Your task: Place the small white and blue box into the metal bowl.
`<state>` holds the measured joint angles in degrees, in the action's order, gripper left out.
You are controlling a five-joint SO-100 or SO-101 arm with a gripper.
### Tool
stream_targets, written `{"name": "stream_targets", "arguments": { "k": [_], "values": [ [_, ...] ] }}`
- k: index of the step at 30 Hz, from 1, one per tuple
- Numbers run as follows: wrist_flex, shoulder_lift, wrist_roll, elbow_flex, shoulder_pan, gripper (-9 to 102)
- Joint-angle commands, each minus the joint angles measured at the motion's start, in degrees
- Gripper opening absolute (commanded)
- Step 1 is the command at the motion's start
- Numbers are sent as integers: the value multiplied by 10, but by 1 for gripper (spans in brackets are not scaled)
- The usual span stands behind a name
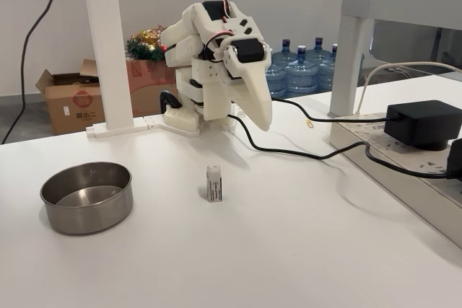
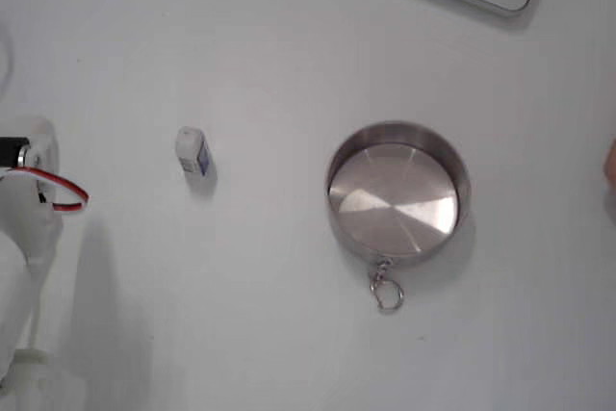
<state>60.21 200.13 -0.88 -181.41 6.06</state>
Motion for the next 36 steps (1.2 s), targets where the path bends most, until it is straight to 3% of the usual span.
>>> {"name": "stream_targets", "arguments": {
  "k": [1, 9, 16, 23, 29, 32, 36],
  "values": [
    [-54, 11, -4, -33, 0, 0],
    [-225, 11, -5, -33, -5, 0],
    [-243, 11, -41, -33, -12, 0],
    [-239, 9, -416, -33, -105, 0],
    [-160, 6, -704, -33, -171, 0],
    [-123, 6, -803, -33, -193, 0],
    [-98, 6, -860, -33, -196, 1]
  ]
}}
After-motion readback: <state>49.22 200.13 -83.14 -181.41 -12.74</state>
